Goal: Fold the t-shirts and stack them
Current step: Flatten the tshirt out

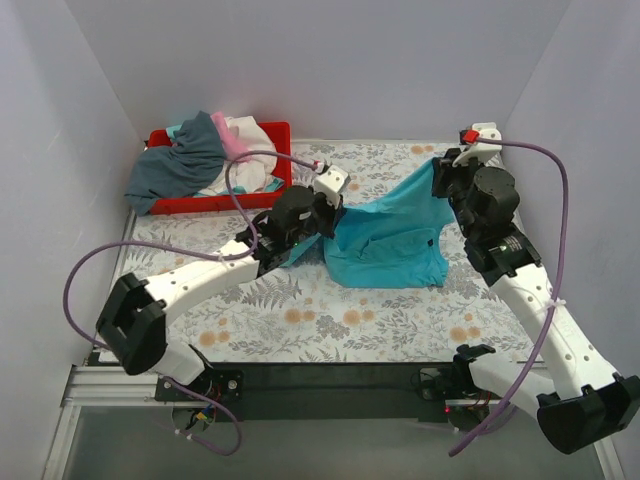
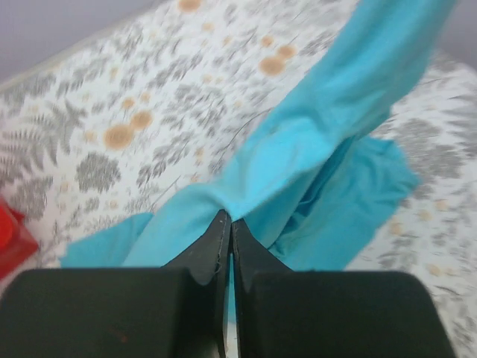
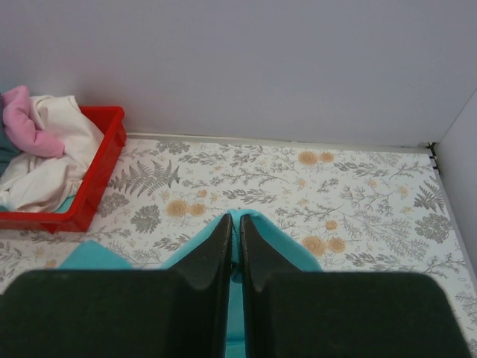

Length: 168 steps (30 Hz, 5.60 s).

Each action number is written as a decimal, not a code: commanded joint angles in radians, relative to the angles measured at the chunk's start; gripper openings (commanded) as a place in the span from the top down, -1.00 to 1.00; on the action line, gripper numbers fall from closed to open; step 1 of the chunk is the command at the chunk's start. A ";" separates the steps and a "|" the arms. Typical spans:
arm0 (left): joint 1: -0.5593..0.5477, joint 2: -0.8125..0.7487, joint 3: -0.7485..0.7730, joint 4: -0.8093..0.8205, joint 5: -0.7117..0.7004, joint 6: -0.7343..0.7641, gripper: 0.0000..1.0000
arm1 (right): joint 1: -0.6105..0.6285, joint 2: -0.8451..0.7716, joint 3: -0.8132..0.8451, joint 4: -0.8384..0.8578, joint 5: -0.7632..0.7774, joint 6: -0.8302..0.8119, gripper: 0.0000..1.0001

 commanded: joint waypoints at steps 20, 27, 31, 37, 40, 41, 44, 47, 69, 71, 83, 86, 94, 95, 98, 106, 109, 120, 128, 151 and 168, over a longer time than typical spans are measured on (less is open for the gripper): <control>0.132 -0.104 0.267 -0.387 0.207 0.157 0.99 | 0.002 -0.182 0.040 -0.048 0.073 -0.019 0.97; 0.160 0.017 0.164 -0.135 -0.106 0.104 0.28 | 0.002 -0.145 -0.045 -0.020 0.129 0.000 0.97; 0.146 0.048 0.147 -0.099 -0.074 0.033 -0.05 | 0.002 -0.114 -0.101 0.001 0.145 0.012 0.97; 0.070 0.059 -0.006 -0.032 0.044 -0.080 -0.08 | 0.002 -0.067 -0.148 0.050 0.182 0.008 0.97; 0.045 0.061 -0.072 -0.032 0.074 -0.117 -0.08 | 0.002 -0.044 -0.151 0.050 0.203 0.003 0.97; 0.039 0.060 -0.091 -0.033 0.083 -0.139 -0.08 | 0.001 -0.039 -0.151 0.050 0.209 0.003 0.97; 0.016 0.038 -0.151 -0.035 0.097 -0.162 -0.08 | 0.001 -0.037 -0.154 0.052 0.212 0.001 0.97; -0.007 0.005 -0.180 -0.052 0.112 -0.177 -0.07 | -0.001 -0.033 -0.155 0.052 0.224 0.000 0.97; -0.090 0.123 -0.137 -0.233 0.061 -0.163 0.06 | -0.033 -0.054 -0.187 0.053 0.195 0.008 0.97; -0.095 0.126 -0.134 -0.231 0.080 -0.159 0.06 | -0.035 -0.057 -0.189 0.053 0.192 0.008 0.97; -0.141 0.171 -0.102 -0.253 0.095 -0.139 0.03 | -0.038 -0.050 -0.191 0.053 0.183 0.009 0.97; -0.145 0.186 -0.089 -0.268 0.074 -0.139 0.08 | -0.039 -0.057 -0.194 0.053 0.182 0.009 0.97; -0.147 0.183 -0.089 -0.266 0.035 -0.147 0.42 | -0.039 -0.065 -0.198 0.053 0.182 0.009 0.97; -0.147 0.180 -0.089 -0.265 0.031 -0.150 0.43 | -0.039 -0.067 -0.198 0.052 0.182 0.011 0.97; -0.147 0.157 -0.102 -0.251 0.026 -0.154 0.44 | -0.041 -0.070 -0.203 0.052 0.185 0.009 0.97; -0.147 0.059 -0.155 -0.193 -0.066 -0.174 1.00 | -0.044 -0.080 -0.210 0.052 0.201 0.008 0.97; -0.144 0.005 -0.177 -0.188 -0.133 -0.176 1.00 | -0.045 -0.083 -0.212 0.052 0.214 0.006 0.97; 0.052 -0.220 -0.264 -0.156 -0.252 -0.223 1.00 | -0.048 -0.125 -0.224 0.035 0.255 0.008 0.97; 0.260 -0.159 -0.267 -0.180 -0.291 -0.308 0.90 | -0.050 -0.102 -0.287 0.035 0.195 0.055 0.97; 0.296 0.019 -0.224 0.020 -0.282 -0.236 -0.26 | -0.051 -0.036 -0.402 0.070 0.162 0.090 0.97; 0.396 0.166 -0.200 0.091 -0.060 -0.234 -0.15 | -0.059 -0.020 -0.411 0.076 0.166 0.089 0.97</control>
